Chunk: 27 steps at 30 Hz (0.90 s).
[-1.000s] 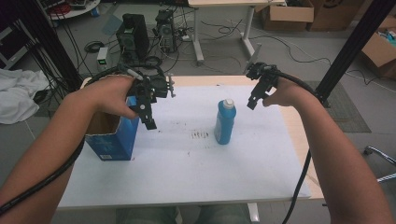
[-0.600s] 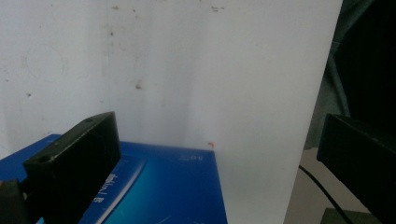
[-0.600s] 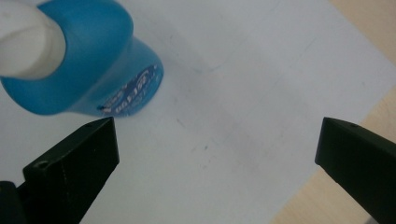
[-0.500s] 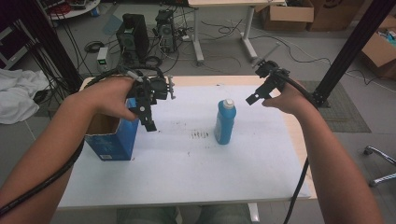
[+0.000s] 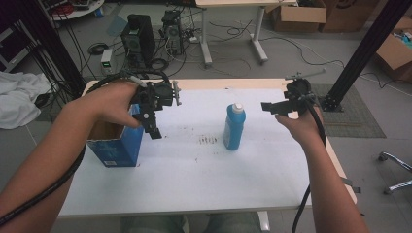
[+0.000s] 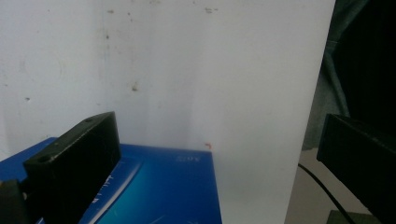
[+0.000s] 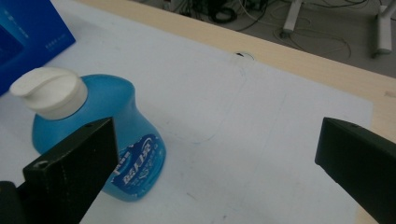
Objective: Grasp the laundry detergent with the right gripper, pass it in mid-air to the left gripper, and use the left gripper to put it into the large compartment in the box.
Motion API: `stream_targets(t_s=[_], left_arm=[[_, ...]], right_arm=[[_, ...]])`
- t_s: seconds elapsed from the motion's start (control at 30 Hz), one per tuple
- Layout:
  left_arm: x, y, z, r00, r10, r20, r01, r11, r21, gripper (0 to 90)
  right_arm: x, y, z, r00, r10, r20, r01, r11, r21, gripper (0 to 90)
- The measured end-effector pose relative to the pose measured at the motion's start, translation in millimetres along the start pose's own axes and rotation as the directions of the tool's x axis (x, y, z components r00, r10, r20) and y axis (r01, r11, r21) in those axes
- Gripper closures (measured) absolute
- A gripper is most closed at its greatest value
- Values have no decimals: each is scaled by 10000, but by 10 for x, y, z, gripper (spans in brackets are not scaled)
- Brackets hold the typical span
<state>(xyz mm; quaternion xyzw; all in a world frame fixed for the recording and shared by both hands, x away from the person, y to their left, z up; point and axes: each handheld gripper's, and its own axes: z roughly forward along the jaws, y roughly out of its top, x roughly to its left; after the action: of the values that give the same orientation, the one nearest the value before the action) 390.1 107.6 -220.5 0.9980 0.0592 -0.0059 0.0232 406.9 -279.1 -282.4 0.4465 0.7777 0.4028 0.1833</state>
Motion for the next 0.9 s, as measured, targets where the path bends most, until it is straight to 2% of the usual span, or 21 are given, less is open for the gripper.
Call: stream_targets(t_s=[0.07,0.17,0.2,0.27,0.3,0.33,0.4,0.43,0.47,0.5,0.53,0.57,0.7,0.77,0.83,0.9], left_arm=[[-1,3,-4,10000,23,-34,-23,10000,56,1],[-9,8,-14,9999,87,-81,-87,10000,5,1],[-9,8,-14,9999,87,-81,-87,10000,5,1],[-21,8,-16,9999,115,-92,-116,9999,-83,1],[-21,8,-16,9999,115,-92,-116,9999,-83,1],[-24,7,-16,9998,140,-106,-141,9998,-105,1],[-33,6,-14,9999,134,-103,-135,9999,-98,1],[-38,5,-8,9999,132,-102,-133,9999,-100,1],[-38,5,-8,9999,132,-102,-133,9999,-100,1],[-37,6,-1,9998,146,-96,-147,9998,-95,1],[-37,6,-1,9998,146,-96,-147,9998,-95,1],[-37,6,5,9999,125,-84,-126,9999,-110,1],[-50,15,8,9999,112,-99,-113,9999,-54,1],[-53,16,7,9999,112,-110,-113,9999,-74,1],[-68,14,-6,9999,114,-125,-115,9999,-94,1],[-78,7,-9,9999,98,-141,-99,9999,-109,1]], right_arm=[[34,-113,-57,9998,86,203,-78,9992,-386,0],[161,-314,-179,9989,196,421,-144,9925,-1214,0],[161,-314,-179,9989,196,421,-144,9925,-1214,0],[276,-452,-250,9981,230,570,-127,9847,-1735,0],[276,-452,-250,9981,230,570,-127,9847,-1735,0],[331,-517,-278,9973,234,694,-93,9804,-1968,0],[427,-618,-295,9977,119,665,22,9781,-2080,0],[533,-733,-286,9979,51,648,96,9743,-2252,0],[533,-733,-286,9979,51,648,96,9743,-2252,0],[632,-825,-258,9976,26,685,136,9719,-2349,0],[632,-825,-258,9976,26,685,136,9719,-2349,0],[766,-915,-200,9977,-133,659,286,9710,-2375,0],[977,-1026,-54,9969,-448,642,593,9680,-2439,0],[1020,-1046,5,9967,-572,575,691,9698,-2337,0],[1099,-1116,193,9978,-500,442,585,9737,-2203,0],[1124,-1152,317,9975,-485,514,584,9754,-2126,0]])
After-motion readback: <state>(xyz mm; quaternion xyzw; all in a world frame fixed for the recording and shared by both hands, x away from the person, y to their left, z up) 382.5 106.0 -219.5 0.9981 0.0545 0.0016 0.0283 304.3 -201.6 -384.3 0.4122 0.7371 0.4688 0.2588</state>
